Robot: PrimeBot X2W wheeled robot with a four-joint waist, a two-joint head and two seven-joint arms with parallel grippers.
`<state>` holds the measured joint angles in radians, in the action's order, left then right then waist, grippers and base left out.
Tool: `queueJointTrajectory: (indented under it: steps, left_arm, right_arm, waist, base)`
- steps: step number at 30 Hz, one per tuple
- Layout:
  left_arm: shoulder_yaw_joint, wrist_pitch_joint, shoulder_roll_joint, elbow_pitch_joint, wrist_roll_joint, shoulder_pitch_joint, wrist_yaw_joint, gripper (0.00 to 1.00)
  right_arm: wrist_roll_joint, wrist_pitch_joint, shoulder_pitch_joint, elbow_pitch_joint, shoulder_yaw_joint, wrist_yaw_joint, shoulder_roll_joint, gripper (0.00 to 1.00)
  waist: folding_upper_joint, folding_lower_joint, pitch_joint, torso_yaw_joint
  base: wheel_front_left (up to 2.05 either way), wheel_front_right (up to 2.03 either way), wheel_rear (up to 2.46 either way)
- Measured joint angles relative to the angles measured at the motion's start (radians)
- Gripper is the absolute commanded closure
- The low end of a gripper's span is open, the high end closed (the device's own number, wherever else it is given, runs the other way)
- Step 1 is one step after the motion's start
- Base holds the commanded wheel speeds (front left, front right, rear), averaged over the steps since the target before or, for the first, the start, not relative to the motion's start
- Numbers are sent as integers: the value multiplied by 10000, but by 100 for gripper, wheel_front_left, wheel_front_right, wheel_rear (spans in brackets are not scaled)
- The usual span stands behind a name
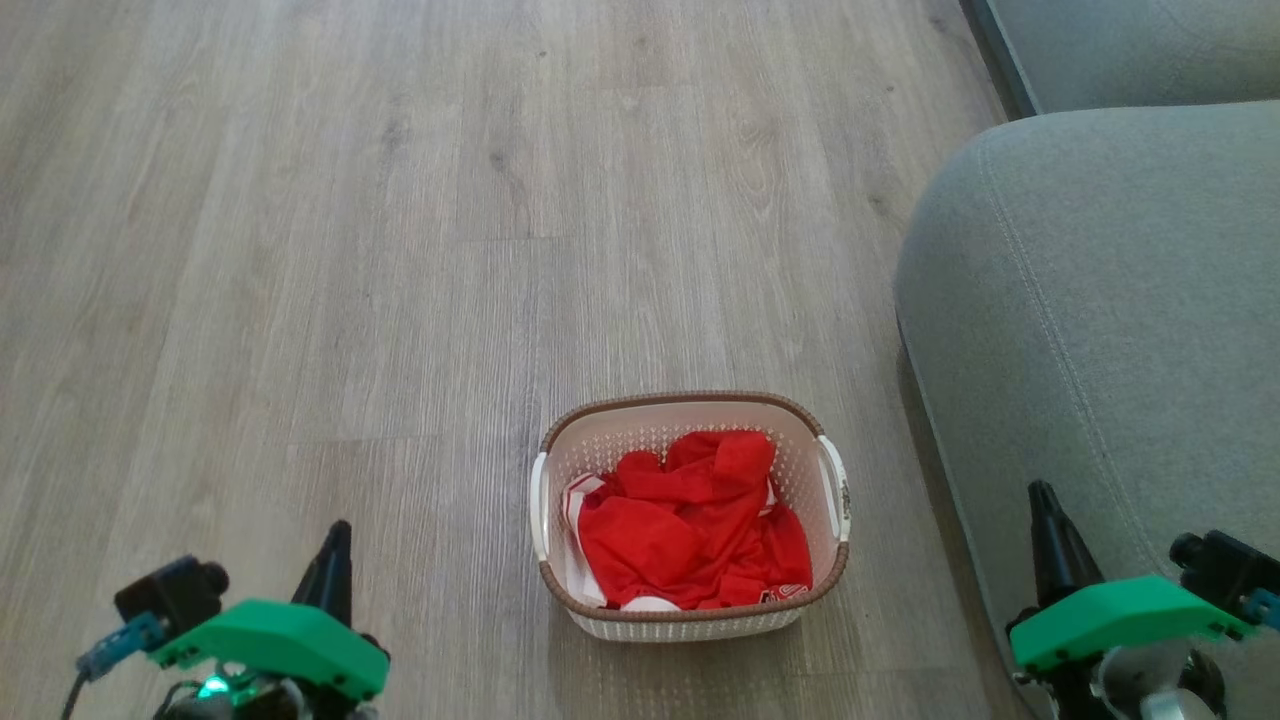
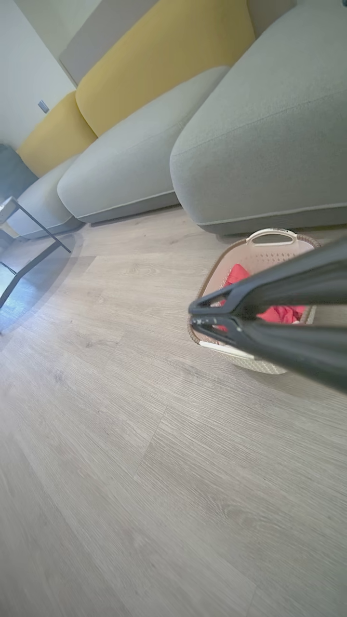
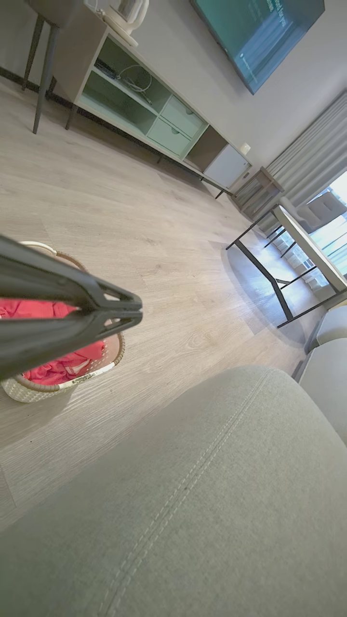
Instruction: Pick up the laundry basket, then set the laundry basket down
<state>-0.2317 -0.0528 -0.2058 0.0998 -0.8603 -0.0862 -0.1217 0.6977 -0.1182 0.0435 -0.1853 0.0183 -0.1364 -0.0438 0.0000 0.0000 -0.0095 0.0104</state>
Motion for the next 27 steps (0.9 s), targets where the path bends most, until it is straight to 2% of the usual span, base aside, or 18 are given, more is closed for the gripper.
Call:
queueJointTrajectory:
  steps: [27]
  left_arm:
    - [901,477,497,543,-2604,351,846,100]
  right_arm:
    - [3195,648,-223,-293,201,0,-81,100]
  waist:
    - [0,0,44,-36]
  base:
    - [0,0,0]
